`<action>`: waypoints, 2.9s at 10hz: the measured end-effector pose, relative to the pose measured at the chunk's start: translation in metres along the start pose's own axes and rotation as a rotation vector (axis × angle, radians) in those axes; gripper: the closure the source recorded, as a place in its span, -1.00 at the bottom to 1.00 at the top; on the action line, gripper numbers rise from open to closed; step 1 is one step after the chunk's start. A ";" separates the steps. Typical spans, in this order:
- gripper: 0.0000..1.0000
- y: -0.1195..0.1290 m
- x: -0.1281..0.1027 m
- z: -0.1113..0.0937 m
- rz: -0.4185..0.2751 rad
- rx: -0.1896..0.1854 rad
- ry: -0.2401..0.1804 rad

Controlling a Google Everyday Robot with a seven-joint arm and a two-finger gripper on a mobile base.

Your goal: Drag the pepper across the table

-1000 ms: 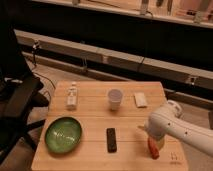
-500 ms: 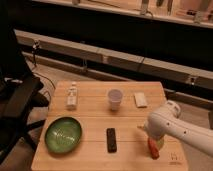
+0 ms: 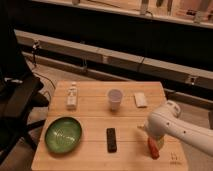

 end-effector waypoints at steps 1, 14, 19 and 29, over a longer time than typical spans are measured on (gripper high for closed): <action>-0.60 0.009 -0.001 0.005 0.007 -0.048 -0.013; 0.75 0.046 -0.024 0.039 -0.006 -0.145 -0.112; 0.86 0.051 -0.022 0.042 -0.063 -0.074 -0.118; 1.00 0.040 -0.009 0.040 -0.073 -0.038 -0.116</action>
